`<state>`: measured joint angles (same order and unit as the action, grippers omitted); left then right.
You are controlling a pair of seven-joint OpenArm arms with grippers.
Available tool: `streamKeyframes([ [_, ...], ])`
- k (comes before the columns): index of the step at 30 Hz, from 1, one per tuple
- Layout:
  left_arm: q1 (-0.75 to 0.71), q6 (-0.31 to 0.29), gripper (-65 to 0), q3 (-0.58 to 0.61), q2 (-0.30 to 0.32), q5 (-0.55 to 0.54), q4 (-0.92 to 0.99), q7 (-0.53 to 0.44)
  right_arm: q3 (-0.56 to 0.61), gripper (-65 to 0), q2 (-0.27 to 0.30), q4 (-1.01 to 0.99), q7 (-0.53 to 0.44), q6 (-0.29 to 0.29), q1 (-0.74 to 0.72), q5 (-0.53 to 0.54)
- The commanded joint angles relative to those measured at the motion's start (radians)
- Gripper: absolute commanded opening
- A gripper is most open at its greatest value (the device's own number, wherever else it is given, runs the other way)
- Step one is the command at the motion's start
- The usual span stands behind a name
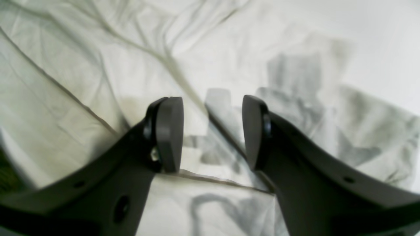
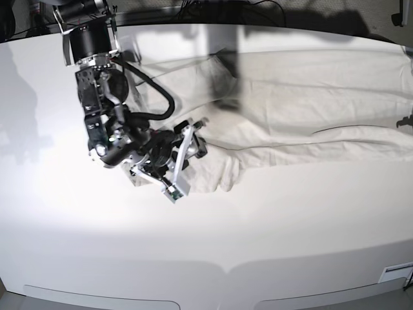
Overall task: Fold the T-shirt properly
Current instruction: 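Lift the hem corner and fold it toward the collar with the right gripper, then press and drag the folded hem flat with the right gripper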
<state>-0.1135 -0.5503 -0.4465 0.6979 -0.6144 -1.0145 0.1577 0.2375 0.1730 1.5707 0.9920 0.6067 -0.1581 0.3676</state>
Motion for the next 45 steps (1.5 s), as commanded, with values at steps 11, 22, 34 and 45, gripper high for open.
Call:
streamKeyframes([
  [11,0.011,0.000,-65.0,-0.013,0.031,-0.011,-0.014,-0.027,0.259,-35.9,0.010,-0.040,-0.024,-0.043,-0.056,-0.252],
  [22,0.011,0.000,-65.0,-0.013,0.031,-0.012,-0.014,-0.039,0.299,-35.9,0.097,-0.040,-0.050,-0.095,-0.055,-0.373],
  [34,0.011,0.000,-65.0,-0.013,0.031,-0.014,-0.014,-0.050,0.300,-40.3,0.129,-0.148,-0.076,-0.129,-0.055,-0.395],
  [45,0.011,0.000,-65.0,-0.013,0.031,-0.014,-0.014,-0.053,0.299,-63.2,0.129,-0.168,-0.060,-0.182,-0.058,-0.421],
])
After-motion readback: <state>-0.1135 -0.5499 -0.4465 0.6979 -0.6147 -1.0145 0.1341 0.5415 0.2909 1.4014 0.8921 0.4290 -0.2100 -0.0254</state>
